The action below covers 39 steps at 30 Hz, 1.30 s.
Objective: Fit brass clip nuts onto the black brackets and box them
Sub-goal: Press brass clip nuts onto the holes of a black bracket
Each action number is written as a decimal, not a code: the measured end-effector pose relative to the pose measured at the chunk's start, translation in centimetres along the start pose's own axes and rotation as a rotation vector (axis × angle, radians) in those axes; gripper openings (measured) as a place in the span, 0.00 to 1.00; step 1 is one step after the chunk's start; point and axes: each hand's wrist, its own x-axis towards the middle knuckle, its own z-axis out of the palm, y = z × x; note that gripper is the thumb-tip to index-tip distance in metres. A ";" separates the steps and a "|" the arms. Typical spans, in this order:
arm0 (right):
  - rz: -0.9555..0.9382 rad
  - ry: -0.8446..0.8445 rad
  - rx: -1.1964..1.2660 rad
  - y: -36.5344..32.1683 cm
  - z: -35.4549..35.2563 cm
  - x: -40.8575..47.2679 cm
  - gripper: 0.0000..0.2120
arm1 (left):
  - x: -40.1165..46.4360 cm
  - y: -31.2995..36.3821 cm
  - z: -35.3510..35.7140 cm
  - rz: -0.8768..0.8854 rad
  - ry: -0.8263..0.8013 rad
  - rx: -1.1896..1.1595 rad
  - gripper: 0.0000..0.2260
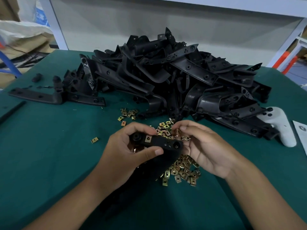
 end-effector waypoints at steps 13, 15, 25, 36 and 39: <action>-0.087 -0.059 -0.133 0.0 0.6 -0.8 0.07 | -0.6 0.4 0.1 0.130 0.013 0.154 0.13; -0.074 -0.044 -0.159 0.0 0.7 -0.8 0.08 | -0.7 0.5 0.2 0.168 0.028 0.193 0.13; -0.044 -0.026 -0.194 0.1 1.2 -1.1 0.10 | -0.9 0.3 0.5 0.285 0.059 0.303 0.13; -0.098 -0.020 -0.220 0.2 1.3 -1.1 0.04 | -0.8 0.1 0.5 0.283 0.076 0.299 0.13; -0.121 -0.040 -0.283 0.3 1.2 -1.1 0.04 | -0.7 0.1 0.4 0.290 0.084 0.310 0.13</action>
